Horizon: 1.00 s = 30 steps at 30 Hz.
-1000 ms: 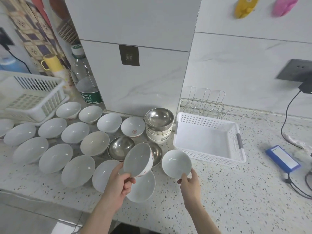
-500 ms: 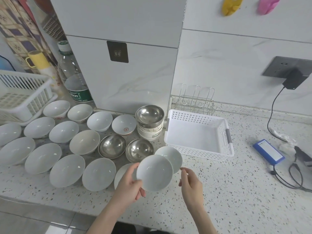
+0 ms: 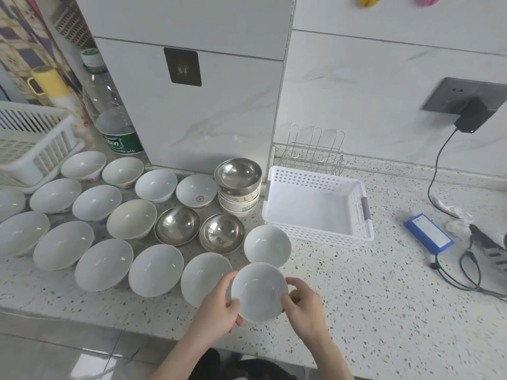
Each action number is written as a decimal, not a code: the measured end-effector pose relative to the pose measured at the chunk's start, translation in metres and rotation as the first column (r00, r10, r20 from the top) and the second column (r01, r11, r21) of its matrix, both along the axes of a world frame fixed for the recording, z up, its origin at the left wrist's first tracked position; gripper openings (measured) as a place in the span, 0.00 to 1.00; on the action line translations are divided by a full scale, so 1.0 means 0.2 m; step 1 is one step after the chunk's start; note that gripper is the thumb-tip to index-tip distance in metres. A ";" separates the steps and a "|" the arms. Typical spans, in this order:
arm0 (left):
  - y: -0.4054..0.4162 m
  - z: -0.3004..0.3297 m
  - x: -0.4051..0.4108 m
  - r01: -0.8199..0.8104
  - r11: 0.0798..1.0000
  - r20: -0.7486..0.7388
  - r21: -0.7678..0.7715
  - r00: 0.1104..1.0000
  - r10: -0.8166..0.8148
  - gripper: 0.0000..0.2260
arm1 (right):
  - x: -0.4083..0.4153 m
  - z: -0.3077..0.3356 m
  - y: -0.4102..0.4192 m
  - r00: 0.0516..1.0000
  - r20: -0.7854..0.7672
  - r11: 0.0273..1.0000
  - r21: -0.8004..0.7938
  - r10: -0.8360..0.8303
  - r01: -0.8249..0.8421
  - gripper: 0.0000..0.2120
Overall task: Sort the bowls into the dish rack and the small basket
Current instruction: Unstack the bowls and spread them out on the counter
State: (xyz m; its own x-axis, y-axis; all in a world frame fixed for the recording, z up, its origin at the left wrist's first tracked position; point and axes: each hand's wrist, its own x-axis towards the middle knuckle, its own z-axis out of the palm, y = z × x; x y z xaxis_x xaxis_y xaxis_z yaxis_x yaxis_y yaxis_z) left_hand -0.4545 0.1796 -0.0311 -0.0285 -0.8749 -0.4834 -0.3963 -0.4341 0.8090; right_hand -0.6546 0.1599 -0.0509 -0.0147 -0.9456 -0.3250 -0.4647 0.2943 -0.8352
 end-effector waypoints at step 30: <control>0.00 -0.13 0.01 0.126 0.990 0.229 0.068 0.964 -0.138 0.36 | 0.02 -0.09 0.03 0.994 -0.098 0.997 0.061 0.051 -0.045 0.12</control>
